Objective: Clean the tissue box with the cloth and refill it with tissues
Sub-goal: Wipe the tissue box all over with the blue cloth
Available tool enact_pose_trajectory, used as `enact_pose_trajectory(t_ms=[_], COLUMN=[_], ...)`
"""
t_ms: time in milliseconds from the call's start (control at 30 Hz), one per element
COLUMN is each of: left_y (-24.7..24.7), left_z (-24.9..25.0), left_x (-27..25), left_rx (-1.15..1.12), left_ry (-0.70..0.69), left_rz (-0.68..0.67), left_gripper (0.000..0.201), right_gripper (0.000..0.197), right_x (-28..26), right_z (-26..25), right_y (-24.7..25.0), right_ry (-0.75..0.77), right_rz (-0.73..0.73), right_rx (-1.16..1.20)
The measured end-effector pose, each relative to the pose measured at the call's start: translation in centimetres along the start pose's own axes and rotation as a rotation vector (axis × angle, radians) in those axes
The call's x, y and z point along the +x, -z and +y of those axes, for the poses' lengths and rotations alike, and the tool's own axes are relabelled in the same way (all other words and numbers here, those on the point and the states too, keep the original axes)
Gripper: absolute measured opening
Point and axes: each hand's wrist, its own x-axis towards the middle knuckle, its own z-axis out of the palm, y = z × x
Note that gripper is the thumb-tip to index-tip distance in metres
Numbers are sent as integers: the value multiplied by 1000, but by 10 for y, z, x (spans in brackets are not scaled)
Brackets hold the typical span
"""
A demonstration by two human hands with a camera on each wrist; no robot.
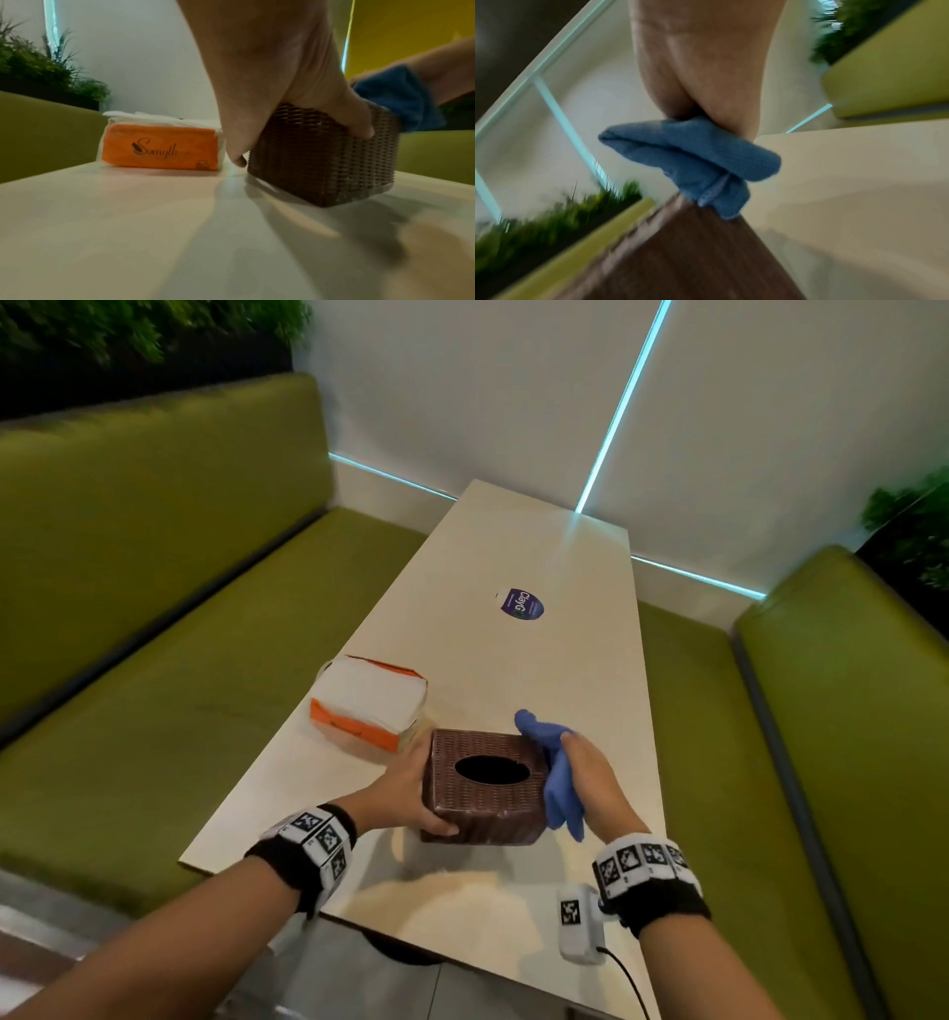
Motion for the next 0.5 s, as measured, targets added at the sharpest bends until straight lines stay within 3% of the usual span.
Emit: enact_pose_trajectory(t_ms=[100,167,233,333,400,500], left_y=[-2,-5,-8,-11,-11,-10], left_z=[-8,-10,-13,-12,-13,-17], left_x=[2,1,1,0,1,0], left_rx=[27,46,36,10,-41,-104], left_ry=[3,16,17,-3,-24,-62], left_rz=[-9,-2,26,49,54,77], left_gripper=[138,137,135,131,124,116], right_gripper=[25,26,24,31,41,43], right_x=[10,7,-2,-10,-12,-24], right_z=[-8,-12,-18,-5,14,25], right_y=[14,17,6,-22,-34,-48], right_ry=[-116,-38,103,284,288,294], right_rz=[232,327,401,310,235,269], right_rx=[145,103,-135,-529,-708,-885])
